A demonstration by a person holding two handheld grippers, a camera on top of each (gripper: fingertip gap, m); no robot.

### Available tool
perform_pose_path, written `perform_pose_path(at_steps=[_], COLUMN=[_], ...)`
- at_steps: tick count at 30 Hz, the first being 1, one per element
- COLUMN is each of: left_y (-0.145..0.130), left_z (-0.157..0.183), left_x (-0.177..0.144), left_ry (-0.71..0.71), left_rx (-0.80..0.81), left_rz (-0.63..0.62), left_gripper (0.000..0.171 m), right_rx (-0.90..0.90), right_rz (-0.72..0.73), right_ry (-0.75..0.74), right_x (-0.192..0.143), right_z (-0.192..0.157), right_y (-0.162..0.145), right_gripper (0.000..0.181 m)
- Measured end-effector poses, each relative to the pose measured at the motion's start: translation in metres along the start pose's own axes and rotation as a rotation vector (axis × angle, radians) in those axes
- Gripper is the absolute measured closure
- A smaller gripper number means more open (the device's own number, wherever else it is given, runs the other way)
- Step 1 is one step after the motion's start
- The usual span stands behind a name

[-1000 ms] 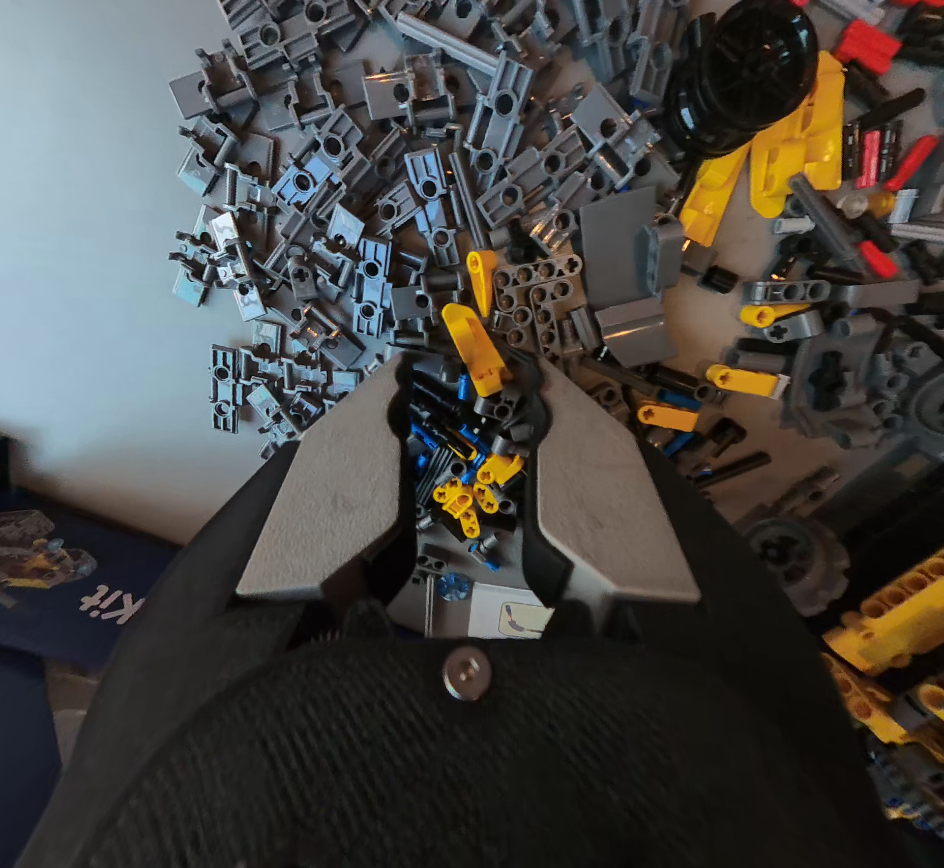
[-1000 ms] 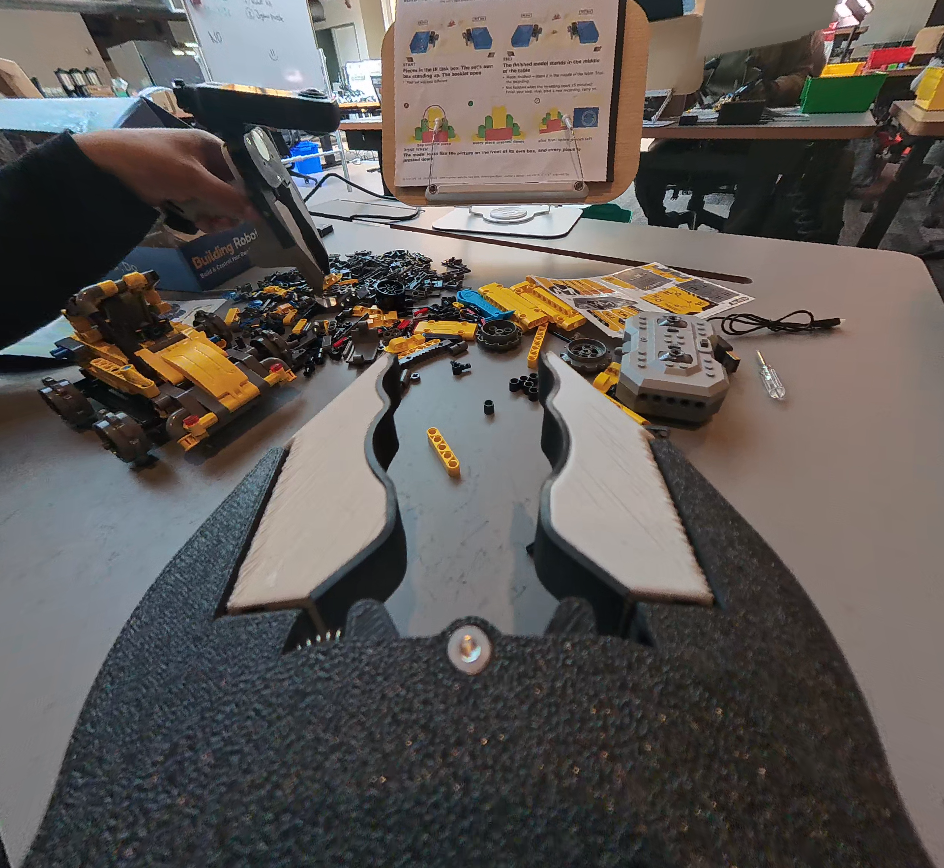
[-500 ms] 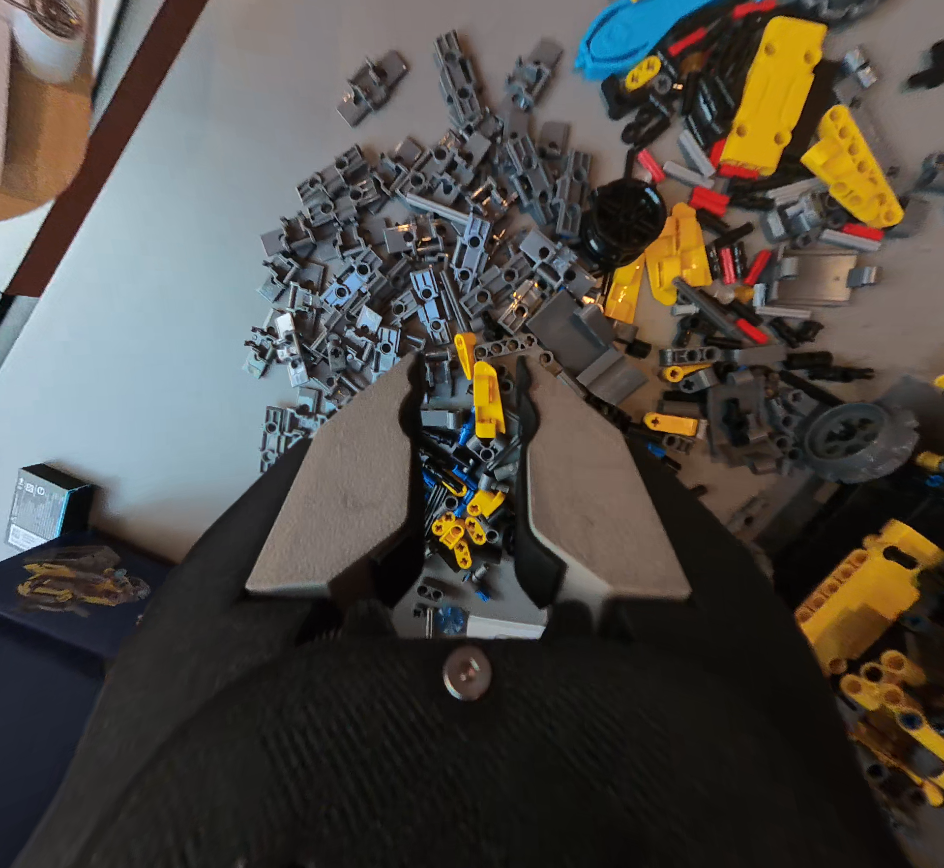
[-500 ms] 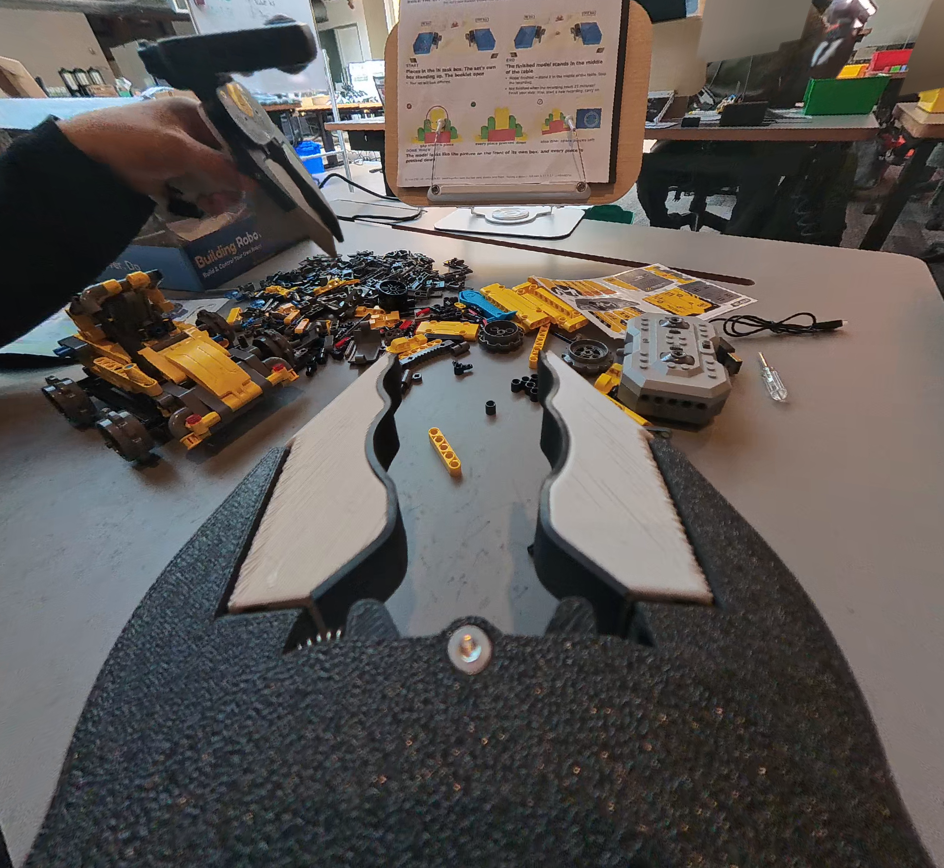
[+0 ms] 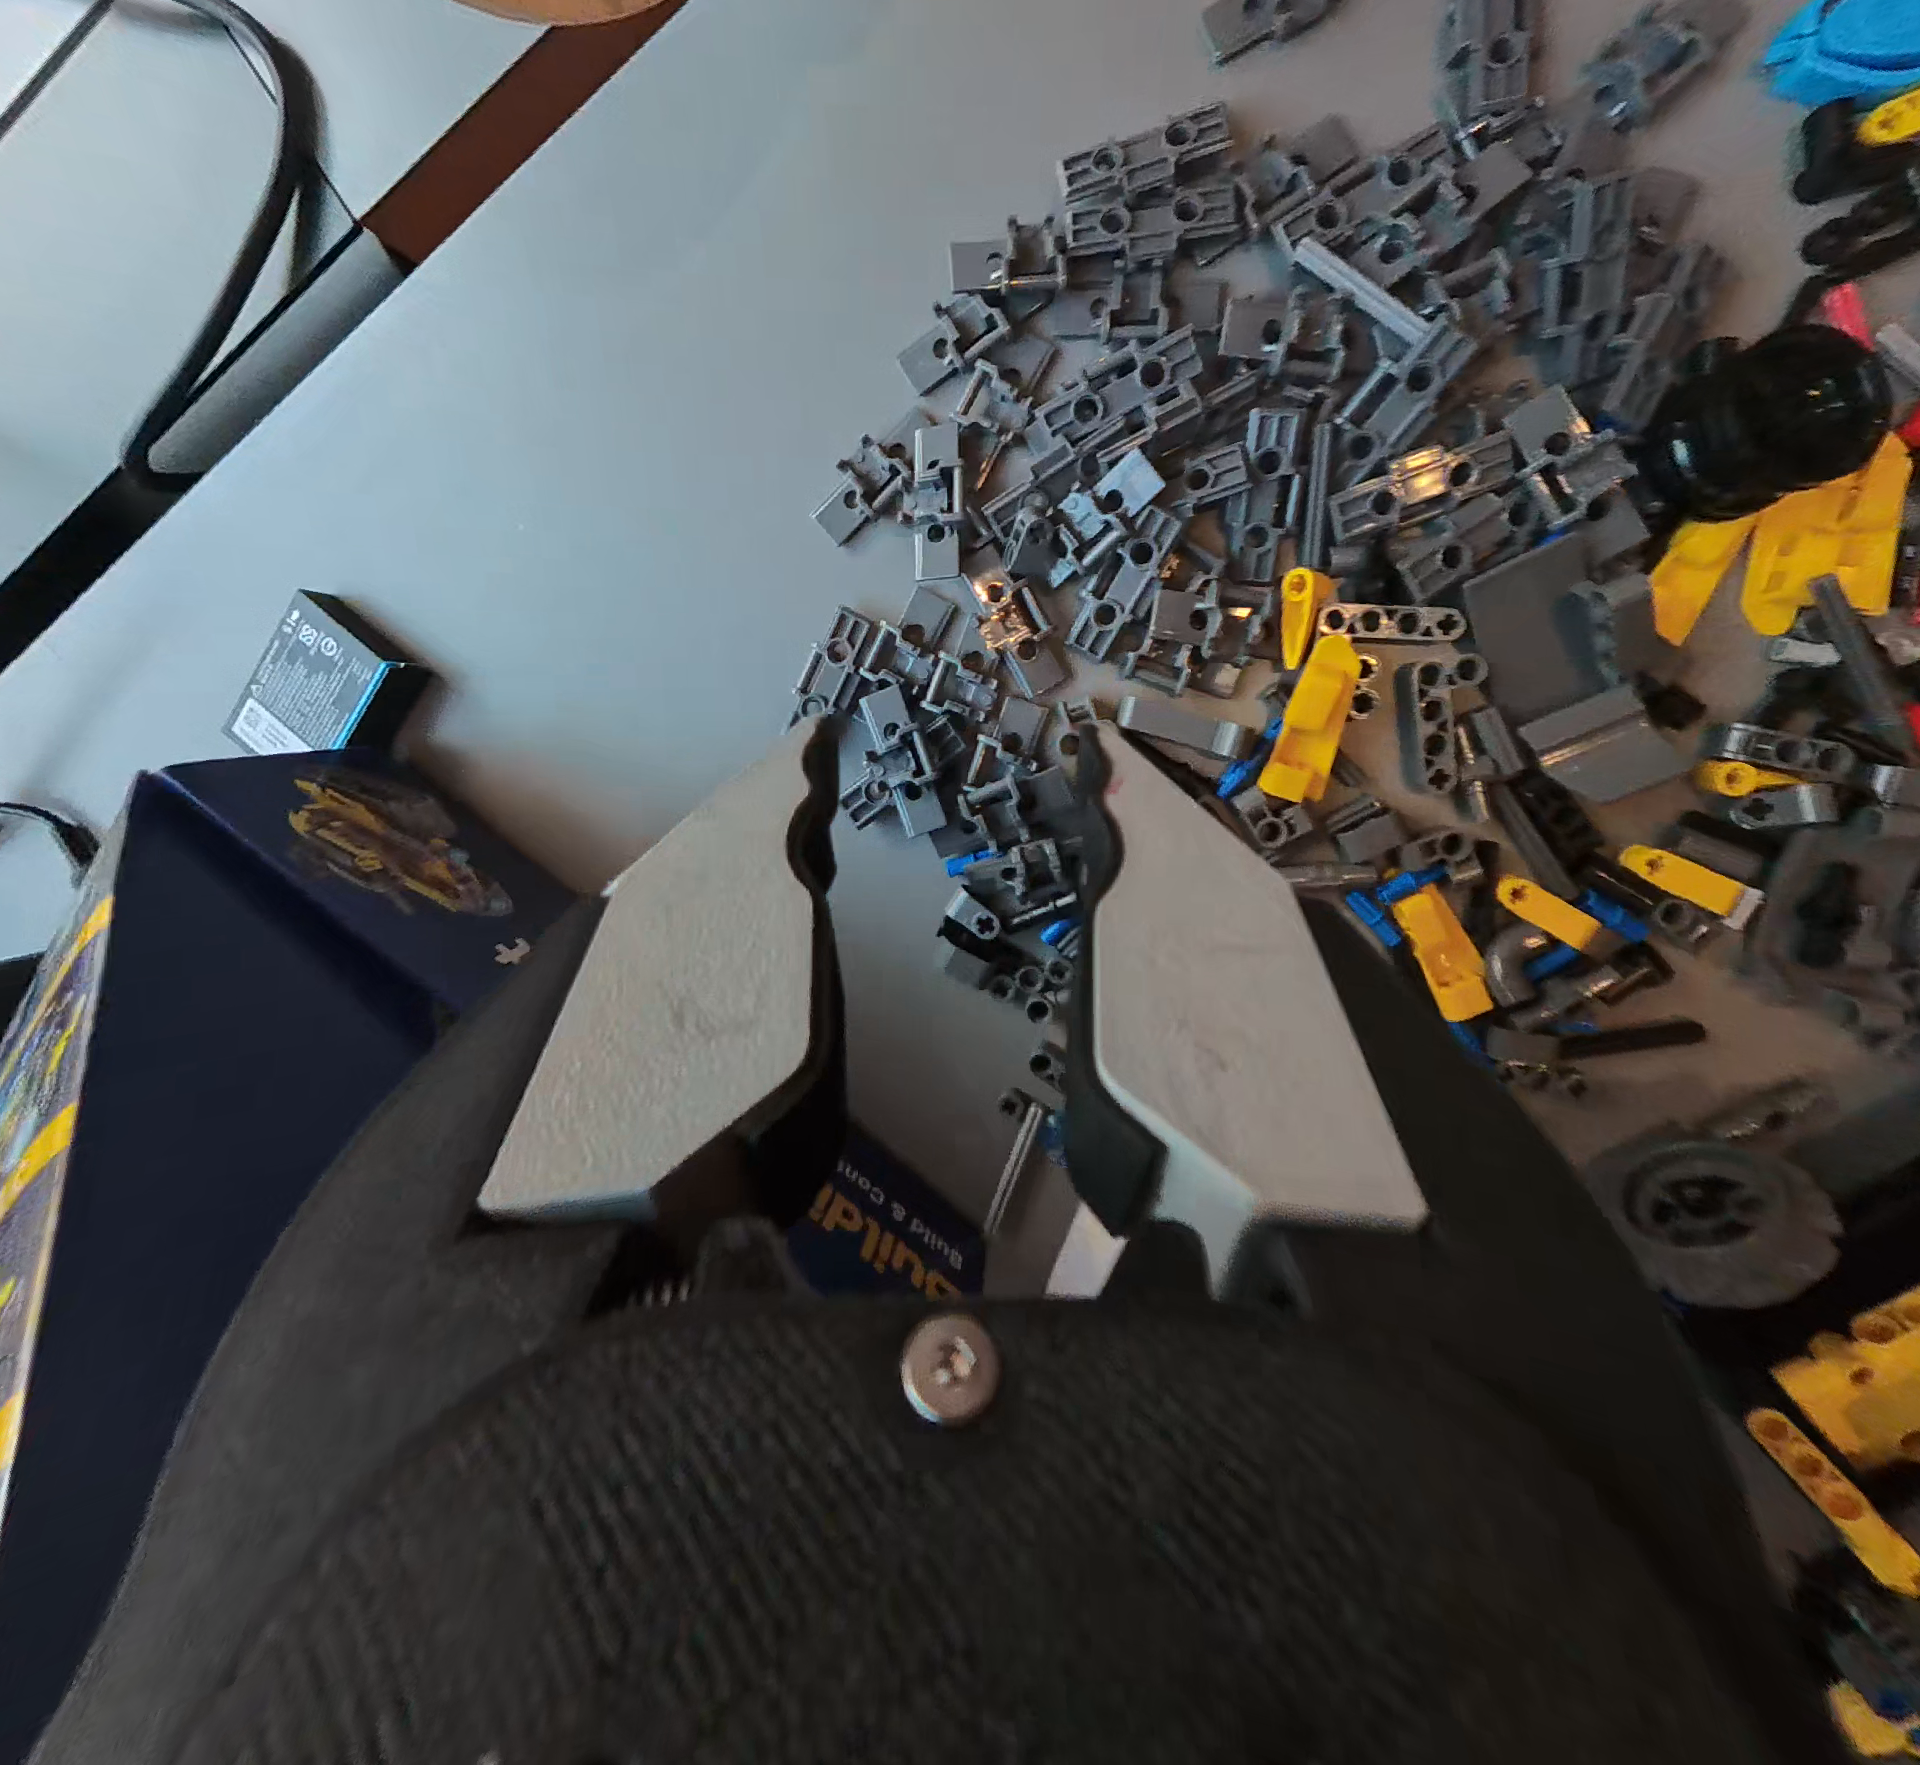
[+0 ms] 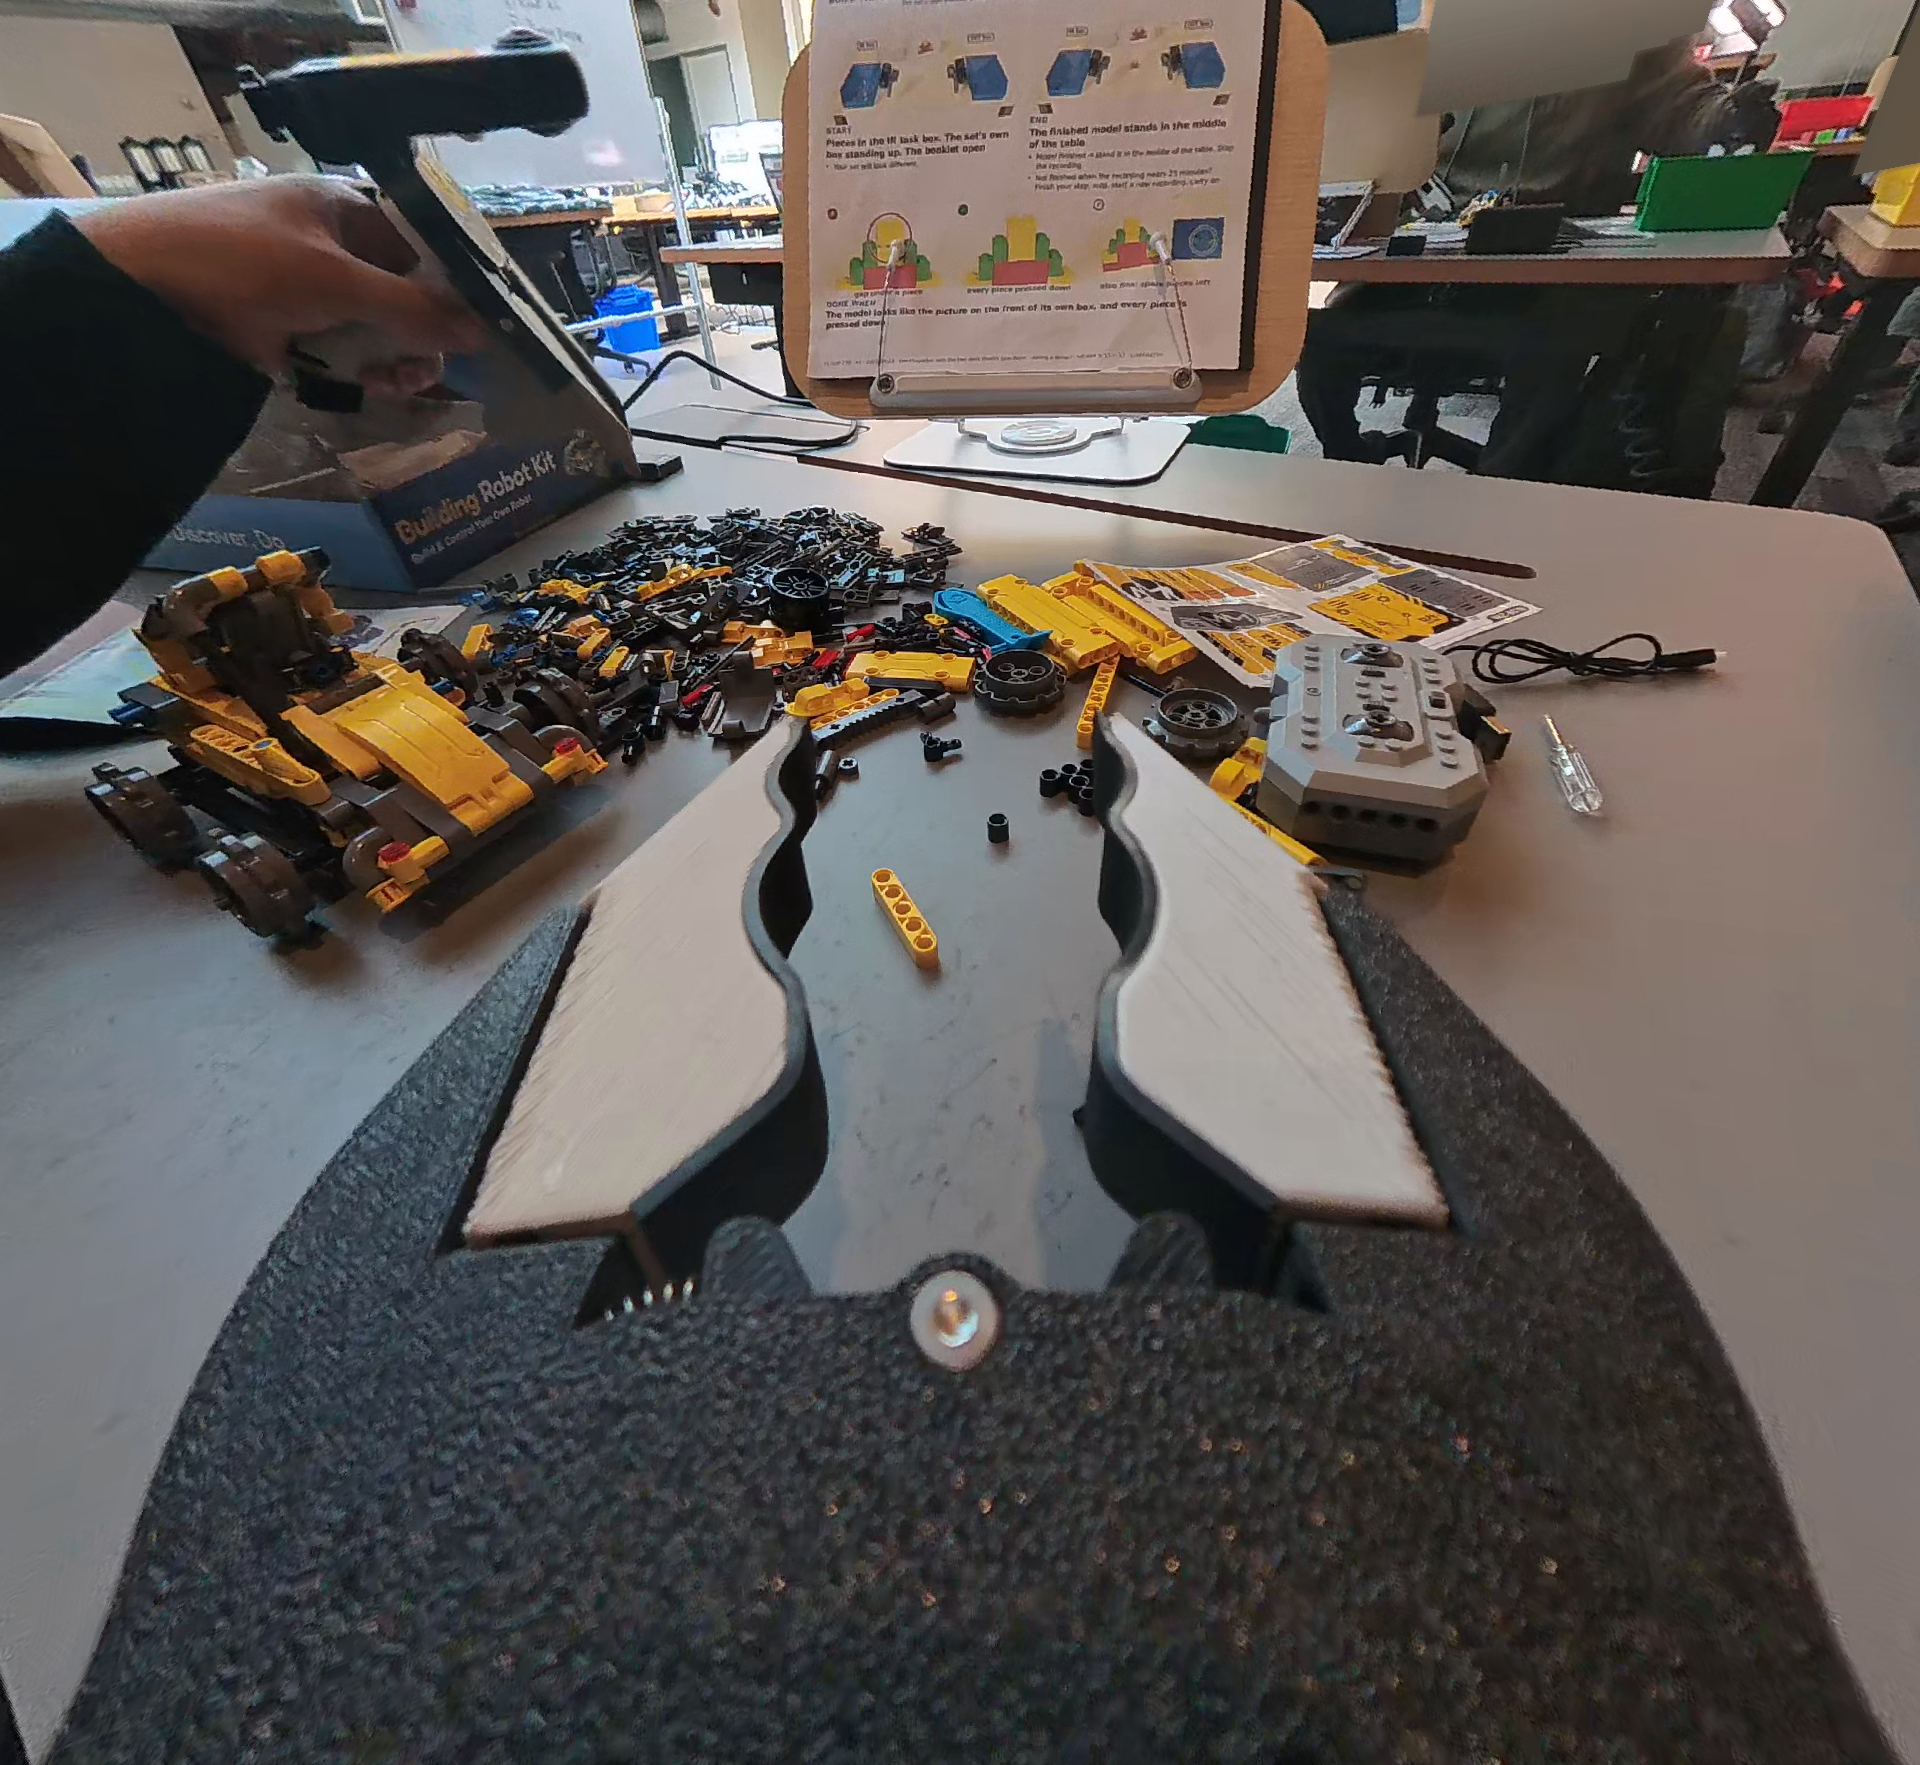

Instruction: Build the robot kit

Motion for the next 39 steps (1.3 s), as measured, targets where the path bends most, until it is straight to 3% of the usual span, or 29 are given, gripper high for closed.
perform_pose_path(at_steps=[5,9,11,19,22,26,29,39], left_y=[0.007,-0.003,-0.007,-0.006,-0.005,0.002,0.0,-0.02], left_z=[0.028,0.054,0.06,0.053,0.071,0.085,0.092,0.074], left_x=[-0.005,-0.011,-0.014,-0.021,-0.034,-0.051,-0.048,-0.014], left_ry=[-0.123,-0.194,-0.208,-0.183,-0.278,-0.298,-0.338,-0.261], left_rx=[0.077,0.244,0.287,0.239,0.265,0.35,0.377,0.327], left_rz=[0.02,-0.046,-0.074,-0.051,-0.025,0.044,0.03,-0.148], left_gripper=[0.131,0.144,0.14,0.141,0.132,0.135,0.136,0.141], right_rx=[0.001,0.003,0.004,0.004,0.004,0.004,0.003,0.003], right_rz=[0.002,0.0,0.001,-0.001,-0.001,-0.002,-0.003,-0.003], right_ry=[-0.005,-0.007,-0.008,-0.008,-0.008,-0.009,-0.01,-0.013], right_x=[0.0,0.0,0.0,0.0,0.0,0.0,0.001,0.0], right_z=[0.001,0.001,0.001,0.001,0.001,0.001,0.002,0.002], right_y=[0.0,0.0,0.0,0.0,0.0,0.0,0.0,0.0], right_gripper=[0.129,0.129,0.129,0.129,0.129,0.129,0.129,0.129])
Point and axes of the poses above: each gripper's, where its closed fingertips meet, x out along the fingers, y out of its top, z = x × y across the jaws, the point moved 3 cm from there along -x, back along the fingers, and after that the axes turned 12 degrees about x, right-handed, at the moved point
